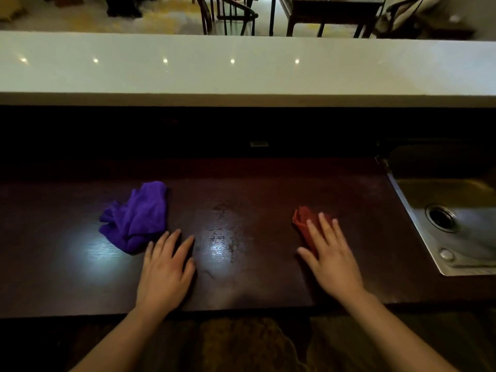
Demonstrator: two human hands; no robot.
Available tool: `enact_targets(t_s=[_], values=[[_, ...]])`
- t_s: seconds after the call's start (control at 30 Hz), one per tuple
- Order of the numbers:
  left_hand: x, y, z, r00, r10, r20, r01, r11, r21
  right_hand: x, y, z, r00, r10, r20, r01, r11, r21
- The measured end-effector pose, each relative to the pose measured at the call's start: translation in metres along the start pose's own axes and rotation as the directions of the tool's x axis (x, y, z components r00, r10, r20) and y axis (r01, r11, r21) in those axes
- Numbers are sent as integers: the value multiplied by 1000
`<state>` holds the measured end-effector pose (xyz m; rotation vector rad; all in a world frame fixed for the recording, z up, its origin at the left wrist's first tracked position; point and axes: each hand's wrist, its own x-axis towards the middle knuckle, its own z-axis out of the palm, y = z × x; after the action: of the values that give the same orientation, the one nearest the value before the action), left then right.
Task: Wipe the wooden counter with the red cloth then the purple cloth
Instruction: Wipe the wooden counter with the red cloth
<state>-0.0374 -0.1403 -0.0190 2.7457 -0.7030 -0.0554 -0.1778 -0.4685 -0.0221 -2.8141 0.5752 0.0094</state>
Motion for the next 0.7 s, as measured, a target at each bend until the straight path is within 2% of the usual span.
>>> enact_targets(t_s=[0.07,0.13,0.2,0.3,0.33,0.37,0.43,0.5,0.57,0.63,0.7], values=[[-3,-8,3,1000,6,10,-6,999,31,-3,-22,12,986,-168,9,168,983,-74],[-2,-9,7,1000,2,17,-3,999,43,11,-26,16,936,-350,37,351,927,-131],[-2,-11,8,1000,-9,22,8,999,51,42,-22,10,953,-301,10,300,947,-113],[-1,-10,7,999,-21,26,19,998,52,95,-39,3,999,-19,-36,19,1000,-11],[0,-10,6,999,-24,29,22,999,49,106,-57,5,1000,-4,-31,4,1000,4],[0,-9,4,999,-29,34,28,999,47,111,-79,10,999,-39,-24,40,999,24],[-1,-8,3,998,-57,37,55,998,41,100,-123,24,973,-229,10,228,973,36],[-2,-8,2,995,-95,35,94,995,41,67,-152,42,893,-445,68,446,895,4],[-3,-8,2,993,-117,23,116,992,40,35,-153,51,806,-585,92,588,809,-10],[-3,-10,2,993,-117,8,117,993,31,36,-131,48,794,-604,78,607,794,-26],[-3,-10,3,994,-105,-5,105,994,27,62,-109,41,866,-499,5,498,863,-79]])
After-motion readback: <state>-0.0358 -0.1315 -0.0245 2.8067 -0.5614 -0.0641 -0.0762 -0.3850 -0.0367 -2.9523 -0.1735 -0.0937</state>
